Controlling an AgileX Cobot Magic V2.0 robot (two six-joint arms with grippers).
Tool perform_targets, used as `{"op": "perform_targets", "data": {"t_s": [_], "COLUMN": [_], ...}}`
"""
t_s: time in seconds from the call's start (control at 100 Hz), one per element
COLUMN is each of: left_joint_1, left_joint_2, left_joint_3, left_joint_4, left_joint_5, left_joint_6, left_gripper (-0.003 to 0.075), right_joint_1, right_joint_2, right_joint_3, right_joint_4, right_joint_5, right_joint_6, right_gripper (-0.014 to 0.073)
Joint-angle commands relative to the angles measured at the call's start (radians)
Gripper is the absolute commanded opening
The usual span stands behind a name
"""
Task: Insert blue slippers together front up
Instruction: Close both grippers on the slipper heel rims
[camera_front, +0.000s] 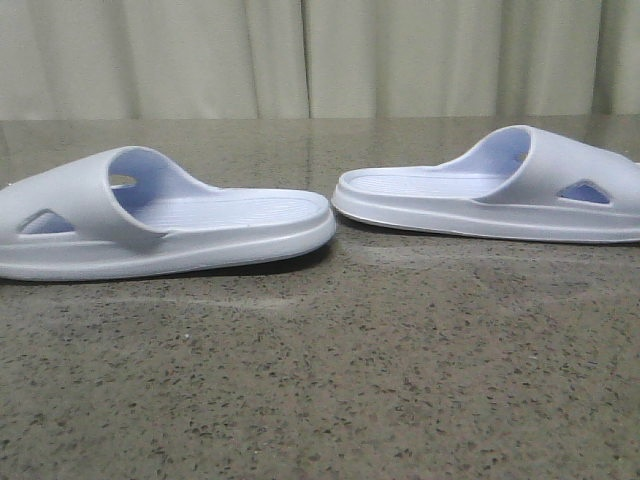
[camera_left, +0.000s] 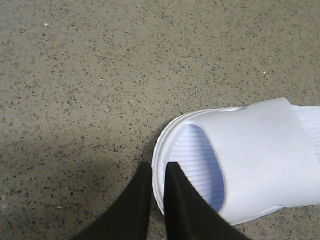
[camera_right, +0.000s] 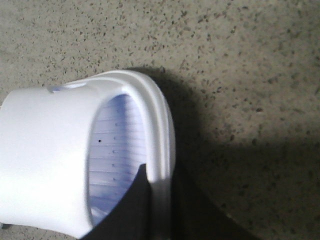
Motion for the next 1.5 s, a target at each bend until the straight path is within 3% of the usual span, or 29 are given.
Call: {"op": "perform_targets", "data": {"t_s": [0.0, 0.24, 0.44, 0.6, 0.87, 1.49], "left_joint_1": [0.001, 0.026, 0.172, 0.262, 0.258, 0.188], "left_joint_2": [0.01, 0.134, 0.203, 0.224, 0.271, 0.415], "left_joint_3": [-0.036, -0.036, -0.036, -0.036, -0.036, -0.048], "left_joint_4": [-0.051, -0.151, -0.392, -0.42, -0.45, -0.476], "left_joint_5": [-0.007, 0.067, 0.238, 0.312, 0.354, 0.364], "left_joint_6": [0.005, 0.082, 0.251, 0.298, 0.326, 0.378], "left_gripper": [0.0017, 0.0023, 0.0114, 0.0159, 0.0227, 0.0227], "right_joint_1": [-0.008, -0.008, -0.008, -0.008, -0.008, -0.008], "right_joint_2": [-0.025, -0.032, -0.032, -0.032, -0.032, -0.032], "right_joint_3": [-0.033, -0.053, -0.055, -0.055, -0.055, -0.055], "right_joint_4": [0.035, 0.039, 0.039, 0.039, 0.045, 0.045], "right_joint_5": [0.027, 0.045, 0.047, 0.045, 0.045, 0.049], "right_joint_6": [-0.019, -0.019, -0.019, -0.02, -0.022, -0.027], "right_gripper": [-0.0106, -0.0106, -0.0106, -0.0106, -0.0106, -0.0107]}}
